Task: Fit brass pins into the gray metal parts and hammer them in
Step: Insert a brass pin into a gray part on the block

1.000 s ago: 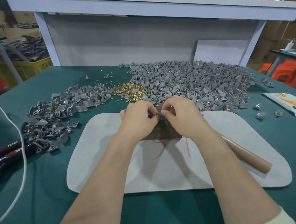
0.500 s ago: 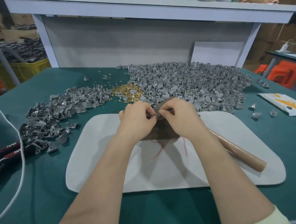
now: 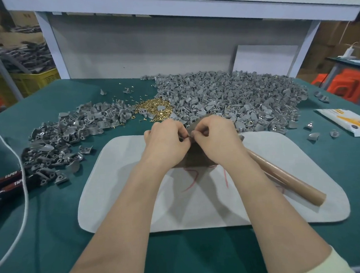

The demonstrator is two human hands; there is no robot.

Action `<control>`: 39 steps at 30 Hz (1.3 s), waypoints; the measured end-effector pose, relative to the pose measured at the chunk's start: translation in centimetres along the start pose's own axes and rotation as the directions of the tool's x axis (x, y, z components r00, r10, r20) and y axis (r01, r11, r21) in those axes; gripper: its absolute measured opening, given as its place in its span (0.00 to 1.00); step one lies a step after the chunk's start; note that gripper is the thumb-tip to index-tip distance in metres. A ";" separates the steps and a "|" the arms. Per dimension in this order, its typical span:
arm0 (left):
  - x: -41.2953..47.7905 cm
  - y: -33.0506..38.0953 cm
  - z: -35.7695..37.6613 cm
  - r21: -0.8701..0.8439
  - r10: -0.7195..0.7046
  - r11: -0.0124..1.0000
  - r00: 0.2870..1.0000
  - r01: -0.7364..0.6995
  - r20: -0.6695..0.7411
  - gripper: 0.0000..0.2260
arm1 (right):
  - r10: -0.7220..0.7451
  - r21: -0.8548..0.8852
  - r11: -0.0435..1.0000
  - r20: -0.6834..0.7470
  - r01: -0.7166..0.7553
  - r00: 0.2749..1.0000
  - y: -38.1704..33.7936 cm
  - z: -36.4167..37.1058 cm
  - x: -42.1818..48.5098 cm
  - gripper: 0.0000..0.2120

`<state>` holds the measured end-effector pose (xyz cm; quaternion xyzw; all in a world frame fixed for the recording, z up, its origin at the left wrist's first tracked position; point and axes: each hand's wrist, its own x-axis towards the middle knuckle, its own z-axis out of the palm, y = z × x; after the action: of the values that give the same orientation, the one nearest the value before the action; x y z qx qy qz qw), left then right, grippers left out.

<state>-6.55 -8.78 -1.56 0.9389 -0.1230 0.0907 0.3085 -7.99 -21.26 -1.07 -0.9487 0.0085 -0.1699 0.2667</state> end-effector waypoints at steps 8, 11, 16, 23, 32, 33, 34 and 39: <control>-0.1 0.1 0.0 -0.003 -0.002 1.000 1.000 0.002 -0.010 0.10 | 0.066 0.046 0.997 0.006 -0.066 0.998 -0.2 -0.2 -0.1 0.06; -0.1 0.2 0.0 0.003 -0.006 1.000 1.000 0.006 -0.007 0.07 | 0.060 0.015 0.998 0.021 -0.061 0.998 -0.5 -0.2 0.1 0.06; -0.3 0.2 -0.1 -0.003 0.002 1.000 1.000 -0.002 -0.007 0.10 | 0.037 0.060 0.997 0.069 -0.042 0.997 0.1 -0.2 0.1 0.06; -0.1 -0.2 -0.1 -0.029 -0.084 0.996 0.995 0.083 -0.054 0.10 | 0.205 -0.105 0.974 0.021 -0.202 0.979 3.6 -3.4 0.1 0.10; -0.1 -0.3 -0.2 -0.037 -0.137 0.990 0.988 0.134 -0.067 0.08 | 0.321 -0.223 0.937 0.241 -0.269 0.916 4.3 -3.3 0.4 0.12; -0.1 -0.3 -0.2 -0.045 -0.148 0.988 0.986 0.145 -0.075 0.08 | 0.320 -0.167 0.943 0.222 -0.288 0.921 4.6 -3.3 0.4 0.13; -0.1 -0.4 -0.2 -0.053 -0.158 0.987 0.984 0.153 -0.084 0.09 | 0.320 -0.081 0.947 0.206 -0.310 0.925 4.7 -3.3 0.3 0.12; -0.1 -0.4 -0.3 -0.081 -0.183 0.981 0.979 0.175 -0.093 0.11 | 0.145 0.198 0.969 0.015 -0.145 0.989 4.2 -4.2 -0.3 0.04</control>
<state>-6.59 -8.26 -1.62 0.9285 -0.0257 0.1048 0.3552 -9.37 -26.99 0.05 -0.9142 0.0609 -0.1496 0.3717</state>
